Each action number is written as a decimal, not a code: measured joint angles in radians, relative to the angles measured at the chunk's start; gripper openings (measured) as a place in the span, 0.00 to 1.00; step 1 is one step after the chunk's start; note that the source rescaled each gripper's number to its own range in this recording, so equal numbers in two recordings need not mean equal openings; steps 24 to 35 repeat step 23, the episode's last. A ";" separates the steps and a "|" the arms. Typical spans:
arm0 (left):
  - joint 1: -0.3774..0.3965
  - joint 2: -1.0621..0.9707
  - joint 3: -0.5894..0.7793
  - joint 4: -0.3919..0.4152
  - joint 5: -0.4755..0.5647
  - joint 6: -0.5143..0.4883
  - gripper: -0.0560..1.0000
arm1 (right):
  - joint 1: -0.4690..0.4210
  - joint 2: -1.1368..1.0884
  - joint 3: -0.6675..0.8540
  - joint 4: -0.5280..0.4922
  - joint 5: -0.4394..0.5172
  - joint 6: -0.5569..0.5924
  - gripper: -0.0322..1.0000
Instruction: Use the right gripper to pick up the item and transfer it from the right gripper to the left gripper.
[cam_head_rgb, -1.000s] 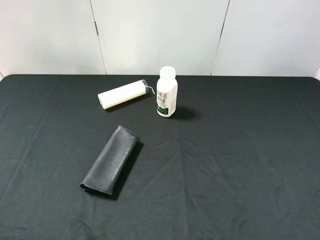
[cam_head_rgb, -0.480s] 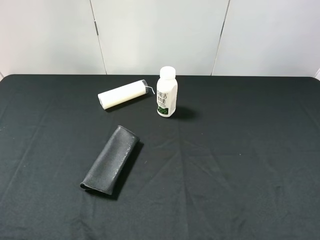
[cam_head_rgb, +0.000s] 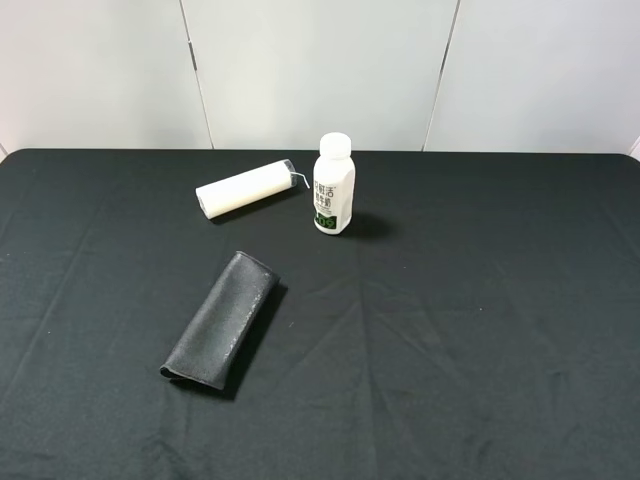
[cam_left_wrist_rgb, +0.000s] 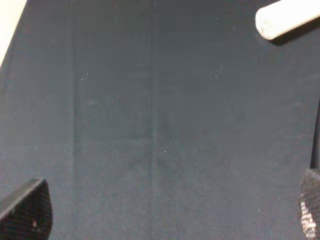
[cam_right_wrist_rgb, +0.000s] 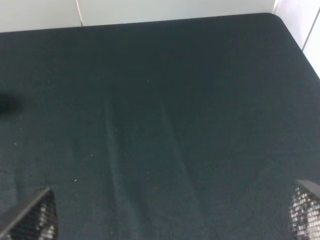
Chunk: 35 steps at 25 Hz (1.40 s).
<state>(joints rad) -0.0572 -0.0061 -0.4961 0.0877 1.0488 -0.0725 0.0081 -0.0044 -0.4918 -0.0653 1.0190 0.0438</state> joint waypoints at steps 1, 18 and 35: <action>0.001 0.000 0.000 0.000 0.000 0.000 0.97 | 0.000 0.000 0.000 0.000 0.000 0.000 1.00; 0.001 0.000 0.000 -0.019 0.000 0.072 0.97 | 0.000 0.000 0.000 0.001 0.001 0.000 1.00; 0.001 0.000 0.000 -0.019 0.000 0.072 0.97 | 0.000 0.000 0.000 0.001 0.001 0.000 1.00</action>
